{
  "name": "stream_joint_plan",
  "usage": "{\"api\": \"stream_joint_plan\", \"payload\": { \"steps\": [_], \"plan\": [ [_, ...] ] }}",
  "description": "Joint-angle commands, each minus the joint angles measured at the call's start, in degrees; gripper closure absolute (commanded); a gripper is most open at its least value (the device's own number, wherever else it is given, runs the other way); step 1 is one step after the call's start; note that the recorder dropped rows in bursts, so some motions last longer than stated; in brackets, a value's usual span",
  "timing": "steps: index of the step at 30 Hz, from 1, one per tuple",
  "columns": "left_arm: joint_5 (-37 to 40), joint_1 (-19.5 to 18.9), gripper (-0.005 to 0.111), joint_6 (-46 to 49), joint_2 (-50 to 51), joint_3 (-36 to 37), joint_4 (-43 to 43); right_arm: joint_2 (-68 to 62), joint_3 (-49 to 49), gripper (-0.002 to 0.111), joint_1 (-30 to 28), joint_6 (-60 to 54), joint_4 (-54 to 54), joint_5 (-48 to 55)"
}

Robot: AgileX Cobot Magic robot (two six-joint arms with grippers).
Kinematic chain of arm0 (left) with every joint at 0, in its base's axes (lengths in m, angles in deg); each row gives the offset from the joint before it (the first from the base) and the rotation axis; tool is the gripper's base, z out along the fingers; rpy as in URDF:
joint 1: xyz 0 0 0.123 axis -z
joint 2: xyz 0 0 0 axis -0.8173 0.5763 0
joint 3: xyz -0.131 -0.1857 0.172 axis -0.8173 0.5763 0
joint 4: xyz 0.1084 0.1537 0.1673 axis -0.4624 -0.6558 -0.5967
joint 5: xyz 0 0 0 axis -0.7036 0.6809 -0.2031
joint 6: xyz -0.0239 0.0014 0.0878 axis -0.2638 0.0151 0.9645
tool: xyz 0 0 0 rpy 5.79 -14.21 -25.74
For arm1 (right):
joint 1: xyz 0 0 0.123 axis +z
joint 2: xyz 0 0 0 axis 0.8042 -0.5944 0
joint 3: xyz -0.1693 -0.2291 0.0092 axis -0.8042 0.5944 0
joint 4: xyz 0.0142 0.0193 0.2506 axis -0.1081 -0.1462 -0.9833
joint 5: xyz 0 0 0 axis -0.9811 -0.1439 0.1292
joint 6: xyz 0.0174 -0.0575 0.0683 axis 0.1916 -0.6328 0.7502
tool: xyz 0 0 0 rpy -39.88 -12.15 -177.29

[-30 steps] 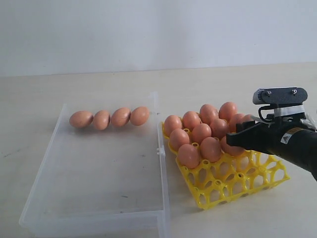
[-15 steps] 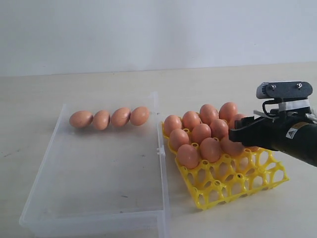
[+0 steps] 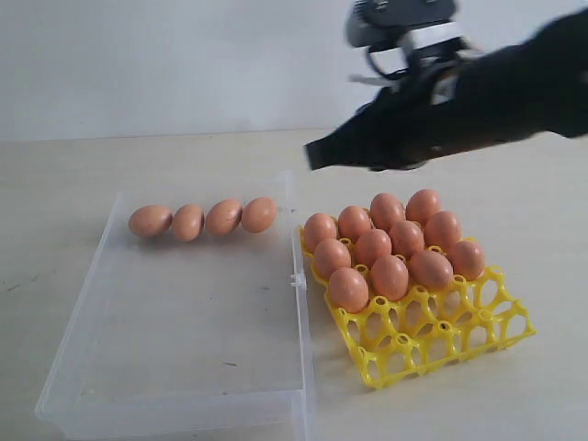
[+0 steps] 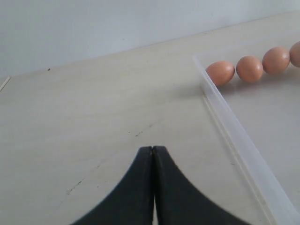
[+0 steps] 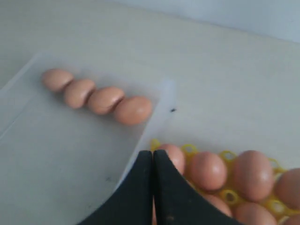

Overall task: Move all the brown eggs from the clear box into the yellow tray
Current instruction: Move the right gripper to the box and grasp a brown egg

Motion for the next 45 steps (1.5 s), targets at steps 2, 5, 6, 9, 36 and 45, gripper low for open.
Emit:
{"api": "stream_joint_plan", "payload": {
  "steps": [2,5,6,9,36,45],
  "plan": [
    [-0.49,-0.1,0.107,-0.26,-0.35,-0.23,0.44,-18.71,-18.37,0.102,6.67,2.04,-5.13,19.28],
    [-0.49,-0.1,0.107,-0.26,-0.35,-0.23,0.44,-27.06,-29.33,0.078,8.66,5.12,-9.29,22.67],
    [-0.49,-0.1,0.107,-0.26,-0.35,-0.23,0.44,-29.52,-32.52,0.068,8.95,7.63,-9.92,22.82],
    [-0.49,-0.1,0.107,-0.26,-0.35,-0.23,0.44,-35.32,-40.37,0.045,9.19,19.06,-8.96,21.99],
    [-0.49,-0.1,0.107,-0.26,-0.35,-0.23,0.44,-47.01,-50.58,0.046,8.53,69.07,20.48,31.0],
    [-0.49,-0.1,0.107,-0.26,-0.35,-0.23,0.44,-48.95,-50.58,0.05,7.26,80.12,25.31,27.79]
  ]
}}
